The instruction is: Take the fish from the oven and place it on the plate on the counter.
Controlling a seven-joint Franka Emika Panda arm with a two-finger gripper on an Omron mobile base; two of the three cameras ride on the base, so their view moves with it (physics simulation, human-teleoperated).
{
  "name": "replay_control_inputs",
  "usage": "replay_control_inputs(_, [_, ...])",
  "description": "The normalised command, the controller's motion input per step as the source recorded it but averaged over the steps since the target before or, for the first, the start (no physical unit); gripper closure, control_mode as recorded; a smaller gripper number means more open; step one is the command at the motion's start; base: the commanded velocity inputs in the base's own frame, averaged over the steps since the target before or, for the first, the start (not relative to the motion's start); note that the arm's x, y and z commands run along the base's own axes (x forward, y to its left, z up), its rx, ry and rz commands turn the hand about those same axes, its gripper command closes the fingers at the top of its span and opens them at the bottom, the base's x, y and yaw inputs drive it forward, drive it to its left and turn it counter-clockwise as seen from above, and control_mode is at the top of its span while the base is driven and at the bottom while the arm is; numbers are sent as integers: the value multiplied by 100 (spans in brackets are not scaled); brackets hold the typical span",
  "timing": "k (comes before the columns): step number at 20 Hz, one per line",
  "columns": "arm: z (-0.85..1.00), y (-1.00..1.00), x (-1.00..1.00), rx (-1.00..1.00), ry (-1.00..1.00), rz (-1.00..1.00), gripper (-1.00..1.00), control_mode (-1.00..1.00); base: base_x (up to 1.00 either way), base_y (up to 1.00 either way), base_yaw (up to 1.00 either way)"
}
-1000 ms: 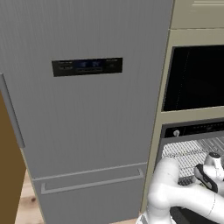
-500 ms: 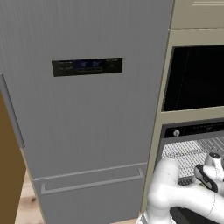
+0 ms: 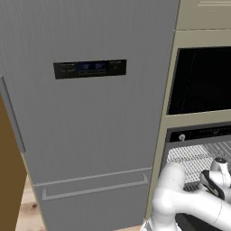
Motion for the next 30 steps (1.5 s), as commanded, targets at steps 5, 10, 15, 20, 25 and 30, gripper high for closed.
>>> replay_control_inputs(5, [5, 0, -14, 0, -2, 0, 100, -100, 0, 0, 0])
replay_control_inputs(10, [81, 1, -39, 5, -12, 0, 100, -100, 0, 0, 0])
replay_control_inputs(15, [100, 21, -24, 2, -11, 0, 100, -100, 0, 0, 0])
replay_control_inputs(20, [100, 45, -13, 0, -5, 0, 100, -100, 0, 0, 0])
replay_control_inputs(25, [100, 46, -13, 0, 0, 0, 100, -100, 0, 0, 0])
replay_control_inputs(30, [100, 74, 0, 0, 0, 0, 100, -100, 0, 0, 0])
